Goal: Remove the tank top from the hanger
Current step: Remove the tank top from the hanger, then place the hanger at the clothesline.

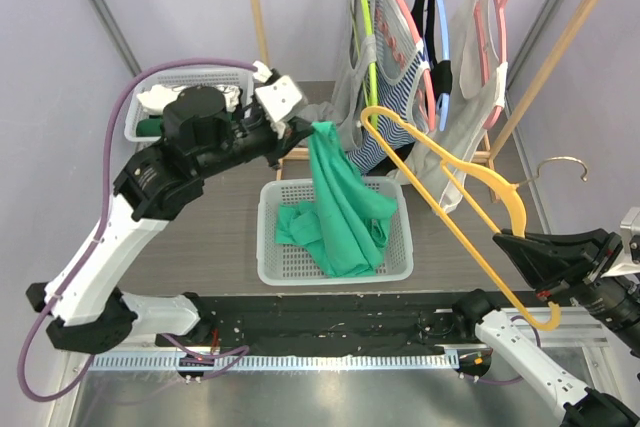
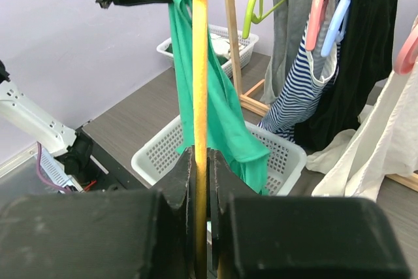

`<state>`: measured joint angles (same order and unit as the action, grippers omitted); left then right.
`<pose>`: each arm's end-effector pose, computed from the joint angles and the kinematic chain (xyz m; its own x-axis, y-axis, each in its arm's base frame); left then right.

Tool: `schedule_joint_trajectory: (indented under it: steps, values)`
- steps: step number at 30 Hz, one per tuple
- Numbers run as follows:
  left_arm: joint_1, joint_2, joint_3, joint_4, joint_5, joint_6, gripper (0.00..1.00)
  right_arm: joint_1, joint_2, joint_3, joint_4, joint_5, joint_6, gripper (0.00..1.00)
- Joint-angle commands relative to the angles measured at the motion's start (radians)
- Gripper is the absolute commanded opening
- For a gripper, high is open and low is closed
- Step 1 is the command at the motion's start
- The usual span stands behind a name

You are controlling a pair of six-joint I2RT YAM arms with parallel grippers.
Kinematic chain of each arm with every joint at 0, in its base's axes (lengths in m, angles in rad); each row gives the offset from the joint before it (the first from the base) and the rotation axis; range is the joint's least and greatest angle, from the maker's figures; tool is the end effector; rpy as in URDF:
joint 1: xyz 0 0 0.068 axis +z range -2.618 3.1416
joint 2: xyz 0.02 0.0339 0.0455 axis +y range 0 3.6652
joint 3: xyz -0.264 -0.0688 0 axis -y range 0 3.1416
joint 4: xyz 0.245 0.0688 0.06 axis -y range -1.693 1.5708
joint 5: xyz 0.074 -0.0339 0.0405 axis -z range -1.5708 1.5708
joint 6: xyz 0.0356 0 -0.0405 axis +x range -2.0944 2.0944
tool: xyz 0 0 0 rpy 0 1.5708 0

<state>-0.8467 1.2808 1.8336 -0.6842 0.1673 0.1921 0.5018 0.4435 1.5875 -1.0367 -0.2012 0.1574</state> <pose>0.1477 -0.1760 0.5319 0.0767 0.1974 -0.9773 0.8490 0.5011 0.1679 -0.0590 -0.0243 0.4863 -0.0085 0.1705 -0.9853 -0.6522 0.7459 0.1347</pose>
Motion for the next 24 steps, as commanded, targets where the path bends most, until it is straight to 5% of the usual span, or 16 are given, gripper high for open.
schedule_joint_trajectory:
  steps: [1, 7, 15, 24]
  values:
    - [0.061, -0.145, -0.185, 0.025, -0.031, -0.017, 0.00, -0.002, 0.018, 0.046, 0.004, -0.020, 0.019, 0.01]
    - [0.106, -0.196, -0.362, 0.048, -0.022, -0.059, 0.00, -0.002, 0.023, 0.091, -0.006, -0.027, 0.028, 0.01]
    - [0.083, -0.089, -0.273, 0.026, 0.054, -0.017, 0.00, -0.002, 0.046, 0.108, 0.020, 0.039, 0.024, 0.01]
    - [-0.074, -0.101, -0.599, 0.006, 0.009, 0.167, 0.00, -0.003, 0.069, 0.022, 0.058, 0.019, 0.007, 0.01]
